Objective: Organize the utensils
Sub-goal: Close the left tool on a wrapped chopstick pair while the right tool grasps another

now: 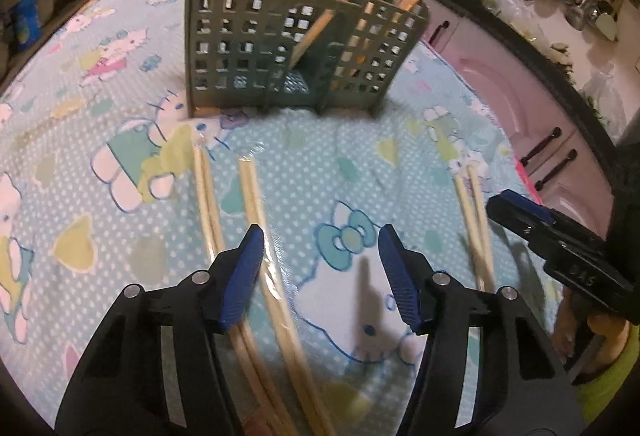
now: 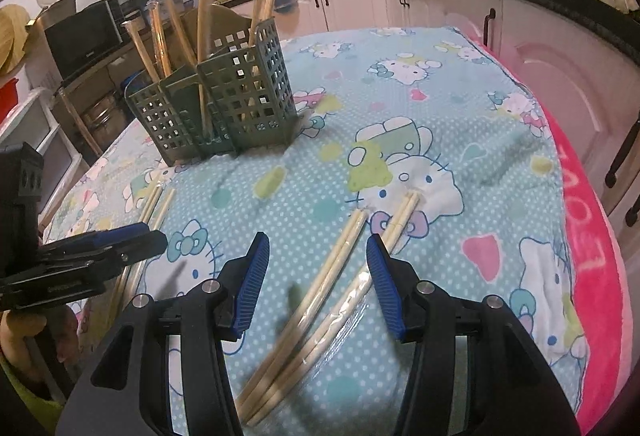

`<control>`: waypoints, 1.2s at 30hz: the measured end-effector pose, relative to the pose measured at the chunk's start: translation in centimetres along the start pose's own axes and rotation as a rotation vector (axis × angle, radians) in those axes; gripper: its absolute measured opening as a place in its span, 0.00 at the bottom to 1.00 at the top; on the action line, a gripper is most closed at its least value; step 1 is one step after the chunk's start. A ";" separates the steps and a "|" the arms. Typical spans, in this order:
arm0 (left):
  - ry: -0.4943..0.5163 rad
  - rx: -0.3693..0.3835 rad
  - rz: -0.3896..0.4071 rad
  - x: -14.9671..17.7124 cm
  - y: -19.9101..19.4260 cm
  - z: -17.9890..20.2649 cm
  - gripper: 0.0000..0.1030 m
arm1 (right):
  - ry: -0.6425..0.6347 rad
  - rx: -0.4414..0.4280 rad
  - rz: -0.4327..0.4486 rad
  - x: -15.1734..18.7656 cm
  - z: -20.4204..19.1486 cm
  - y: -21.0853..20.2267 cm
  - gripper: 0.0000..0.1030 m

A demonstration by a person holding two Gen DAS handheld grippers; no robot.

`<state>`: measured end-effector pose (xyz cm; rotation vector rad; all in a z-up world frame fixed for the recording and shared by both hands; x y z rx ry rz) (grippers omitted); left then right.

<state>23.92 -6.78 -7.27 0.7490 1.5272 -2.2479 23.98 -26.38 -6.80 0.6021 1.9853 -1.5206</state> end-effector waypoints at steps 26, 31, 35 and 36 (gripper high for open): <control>0.024 -0.098 -0.059 -3.7 3.8 -1.5 0.39 | 0.002 0.046 -0.161 -2.1 1.4 6.2 0.37; 0.032 -0.107 -0.063 -4.1 4.2 -1.3 0.38 | 0.008 0.050 -0.165 -2.4 1.5 6.8 0.33; 0.035 -0.115 -0.061 -4.2 4.4 -1.4 0.35 | 0.005 0.058 -0.159 -2.6 1.4 7.1 0.23; 0.035 -0.119 -0.062 -4.2 4.4 -1.4 0.33 | 0.010 0.055 -0.156 -2.7 1.5 7.2 0.17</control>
Point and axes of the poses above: each gripper's, at about its wrist camera, not at the fingertips, and y roughly the way its jaws point, z to its right, x to its underside, the point moved 6 cm from there along y, roughly the way its jaws point, and after that the axes turned 1 degree about y, right-handed, at the moved point
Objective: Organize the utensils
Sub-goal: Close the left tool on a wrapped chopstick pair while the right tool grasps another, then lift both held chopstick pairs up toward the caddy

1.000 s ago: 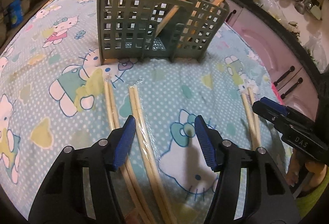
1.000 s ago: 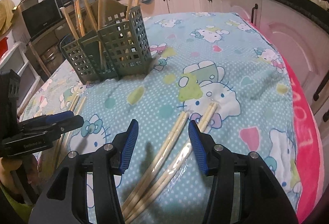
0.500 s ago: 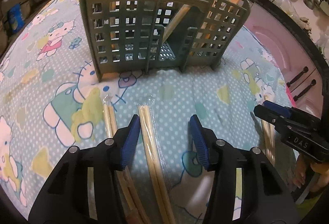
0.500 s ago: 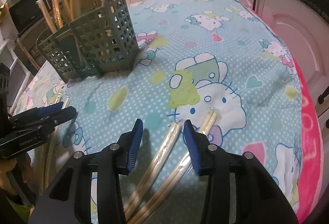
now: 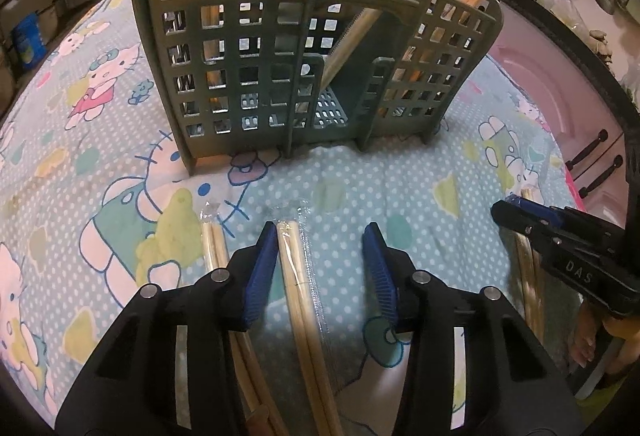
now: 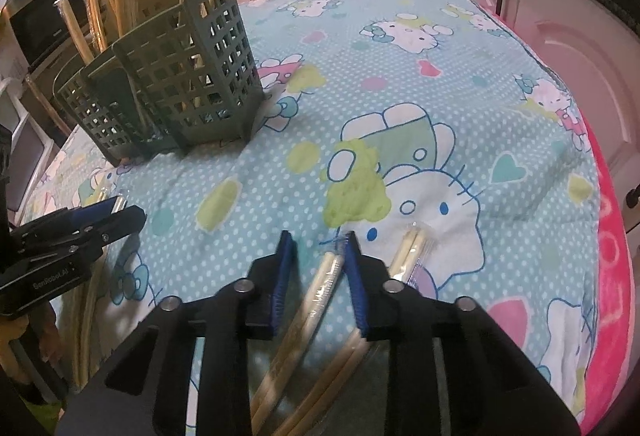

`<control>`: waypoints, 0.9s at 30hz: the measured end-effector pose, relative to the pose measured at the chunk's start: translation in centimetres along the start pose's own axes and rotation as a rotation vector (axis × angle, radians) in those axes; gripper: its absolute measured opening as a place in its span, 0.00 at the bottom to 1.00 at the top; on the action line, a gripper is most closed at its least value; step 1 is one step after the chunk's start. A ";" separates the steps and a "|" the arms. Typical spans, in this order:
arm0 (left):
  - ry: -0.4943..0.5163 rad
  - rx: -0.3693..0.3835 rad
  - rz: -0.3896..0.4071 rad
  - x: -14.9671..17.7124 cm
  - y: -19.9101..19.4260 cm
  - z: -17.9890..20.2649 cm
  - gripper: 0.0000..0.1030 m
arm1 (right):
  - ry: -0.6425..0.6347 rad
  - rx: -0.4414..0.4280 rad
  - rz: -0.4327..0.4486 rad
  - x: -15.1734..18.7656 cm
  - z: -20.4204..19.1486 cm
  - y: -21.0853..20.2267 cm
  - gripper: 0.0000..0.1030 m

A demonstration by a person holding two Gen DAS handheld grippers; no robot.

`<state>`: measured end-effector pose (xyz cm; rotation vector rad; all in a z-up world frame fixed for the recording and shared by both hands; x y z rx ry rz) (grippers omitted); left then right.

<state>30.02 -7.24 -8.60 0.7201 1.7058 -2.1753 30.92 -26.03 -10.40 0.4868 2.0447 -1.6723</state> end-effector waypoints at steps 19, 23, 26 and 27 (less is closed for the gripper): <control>-0.025 0.061 0.064 -1.2 -3.0 -0.5 0.02 | -0.035 -0.128 0.069 -0.9 -3.1 -3.2 0.07; -0.017 0.096 0.100 -1.7 -4.9 -0.2 0.02 | -0.051 -0.146 0.101 -1.2 -4.0 -4.8 0.07; -0.013 0.108 0.128 -2.1 -6.3 -0.2 0.02 | -0.057 -0.161 0.120 -1.3 -4.6 -5.8 0.06; -0.013 0.111 0.135 -2.3 -6.6 -0.1 0.02 | -0.063 -0.165 0.128 -1.4 -4.9 -6.2 0.06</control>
Point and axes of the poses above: each gripper's, at about its wrist camera, not at the fingertips, and y roughly the way its jaws point, z to its right, x to its underside, the point moved 6 cm from there along y, roughly the way its jaws point, and after that the axes turned 1 degree about y, right-handed, at the moved point
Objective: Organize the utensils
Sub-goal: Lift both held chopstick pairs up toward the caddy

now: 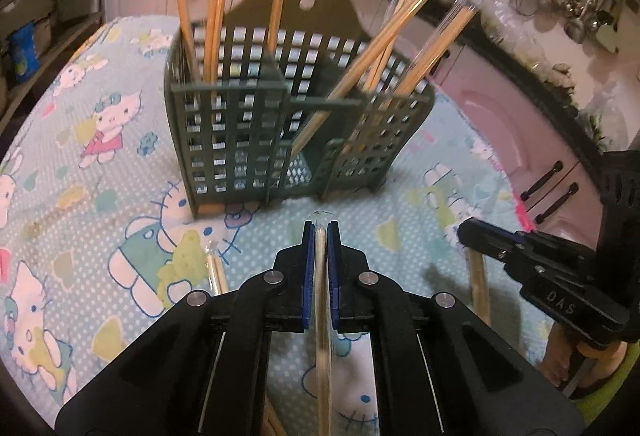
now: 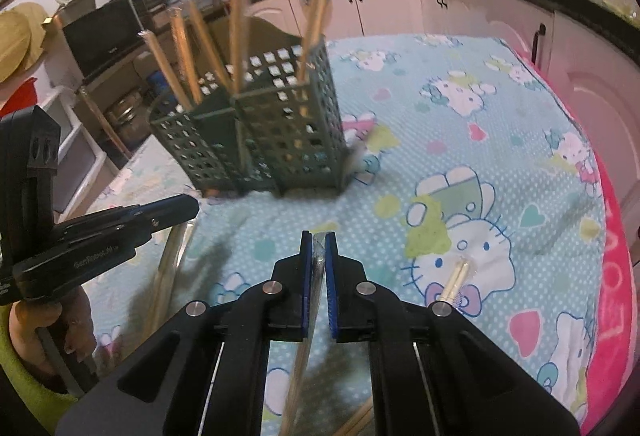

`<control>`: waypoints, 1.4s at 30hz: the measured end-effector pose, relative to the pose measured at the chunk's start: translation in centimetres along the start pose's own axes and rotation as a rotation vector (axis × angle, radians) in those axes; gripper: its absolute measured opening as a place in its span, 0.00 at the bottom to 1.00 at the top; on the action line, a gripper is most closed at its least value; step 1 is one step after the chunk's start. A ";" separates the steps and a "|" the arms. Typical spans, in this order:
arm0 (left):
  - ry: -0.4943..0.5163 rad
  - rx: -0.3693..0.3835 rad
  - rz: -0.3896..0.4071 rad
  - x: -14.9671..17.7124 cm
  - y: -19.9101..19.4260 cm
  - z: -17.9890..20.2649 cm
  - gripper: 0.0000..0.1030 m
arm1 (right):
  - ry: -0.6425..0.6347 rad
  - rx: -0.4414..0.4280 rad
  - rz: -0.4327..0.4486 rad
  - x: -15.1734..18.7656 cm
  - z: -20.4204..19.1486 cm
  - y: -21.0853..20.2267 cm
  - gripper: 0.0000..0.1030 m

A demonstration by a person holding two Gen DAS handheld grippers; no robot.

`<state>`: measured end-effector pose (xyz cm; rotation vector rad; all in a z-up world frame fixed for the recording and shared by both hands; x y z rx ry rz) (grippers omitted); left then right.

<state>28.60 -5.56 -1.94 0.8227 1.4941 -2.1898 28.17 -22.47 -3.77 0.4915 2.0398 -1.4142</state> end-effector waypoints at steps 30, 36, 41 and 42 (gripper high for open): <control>0.017 0.049 0.252 -5.4 -10.2 0.9 0.01 | -0.127 -0.088 0.193 -5.2 -7.9 -7.2 0.06; 0.022 0.047 0.281 -6.7 -11.1 0.6 0.01 | -0.138 -0.093 0.231 -6.6 -8.7 -7.9 0.06; 0.027 0.038 0.320 -8.2 -12.4 0.4 0.01 | -0.140 -0.099 0.264 -8.1 -9.3 -8.6 0.06; 0.028 0.037 0.329 -8.6 -12.7 0.4 0.01 | -0.142 -0.100 0.269 -8.4 -9.5 -8.7 0.06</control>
Point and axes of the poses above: each gripper's, at about its wrist camera, not at the fingertips, and y roughly the way its jaws point, z to its right, x to its underside, the point moved 6 cm from there along y, roughly the way its jaws point, and after that the axes turned 1 degree about y, right-handed, at the moved point
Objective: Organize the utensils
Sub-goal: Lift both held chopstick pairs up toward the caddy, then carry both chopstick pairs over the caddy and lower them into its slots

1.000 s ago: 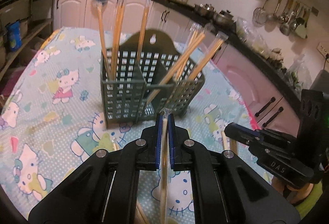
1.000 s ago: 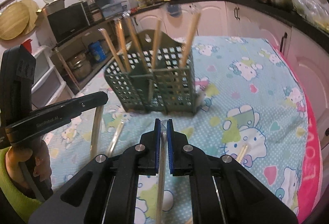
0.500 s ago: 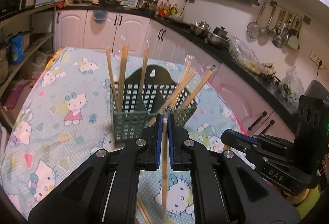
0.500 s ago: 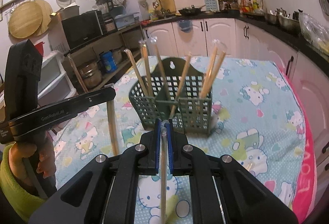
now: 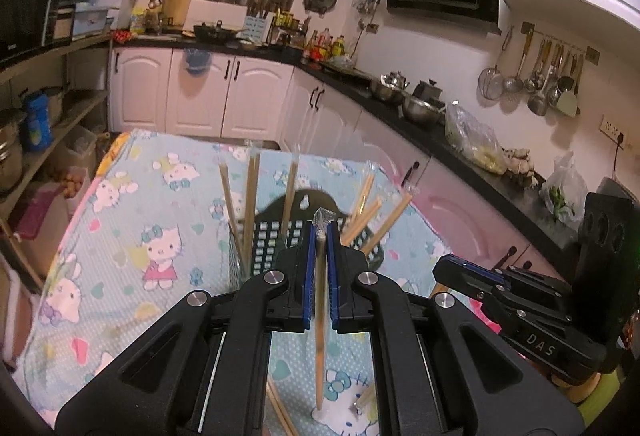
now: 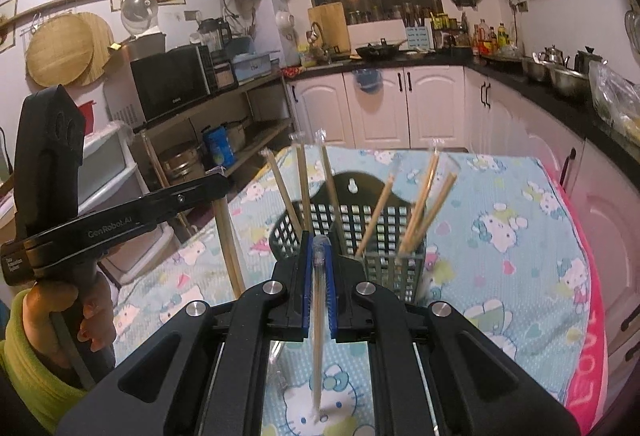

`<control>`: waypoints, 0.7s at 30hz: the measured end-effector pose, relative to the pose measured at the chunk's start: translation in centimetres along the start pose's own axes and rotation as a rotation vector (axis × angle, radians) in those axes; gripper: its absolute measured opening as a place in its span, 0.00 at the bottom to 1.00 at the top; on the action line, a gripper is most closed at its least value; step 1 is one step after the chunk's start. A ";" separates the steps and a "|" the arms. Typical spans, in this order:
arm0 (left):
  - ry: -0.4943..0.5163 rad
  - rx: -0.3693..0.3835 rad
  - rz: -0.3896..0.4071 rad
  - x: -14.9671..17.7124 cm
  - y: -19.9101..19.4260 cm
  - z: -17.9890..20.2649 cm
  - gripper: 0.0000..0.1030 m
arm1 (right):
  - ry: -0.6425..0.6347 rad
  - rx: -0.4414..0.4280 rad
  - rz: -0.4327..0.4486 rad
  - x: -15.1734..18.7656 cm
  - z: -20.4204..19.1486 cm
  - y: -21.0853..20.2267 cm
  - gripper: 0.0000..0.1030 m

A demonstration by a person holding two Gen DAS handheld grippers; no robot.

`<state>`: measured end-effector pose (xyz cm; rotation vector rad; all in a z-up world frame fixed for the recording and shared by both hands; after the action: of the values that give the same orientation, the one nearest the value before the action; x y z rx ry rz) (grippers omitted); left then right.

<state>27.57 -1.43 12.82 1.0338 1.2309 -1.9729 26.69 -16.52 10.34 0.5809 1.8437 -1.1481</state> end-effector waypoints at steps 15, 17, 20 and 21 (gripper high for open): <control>0.030 -0.025 0.117 -5.6 -1.2 -0.2 0.01 | -0.045 -0.015 0.093 -5.8 -1.8 -0.3 0.06; 0.038 -0.030 0.138 -6.5 -1.3 -0.1 0.01 | -0.049 -0.016 0.105 -6.6 -2.0 -0.4 0.06; 0.047 -0.033 0.162 -7.5 -1.3 0.1 0.01 | -0.057 -0.017 0.122 -7.7 -2.4 -0.5 0.06; 0.053 -0.037 0.171 -7.9 -1.3 0.2 0.01 | -0.062 -0.015 0.131 -8.1 -2.5 -0.5 0.06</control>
<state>30.63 -0.49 20.19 1.1404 1.1617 -1.7969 29.47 -14.17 18.01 0.6407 1.7343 -1.0537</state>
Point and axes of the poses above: each gripper's, at about its wrist camera, not at the fingertips, and y roughly the way its jaws point, z to its right, x to its underside, the point moved 6 cm from there along y, roughly the way its jaws point, and after that the axes turned 1 degree about y, right-handed, at the moved point
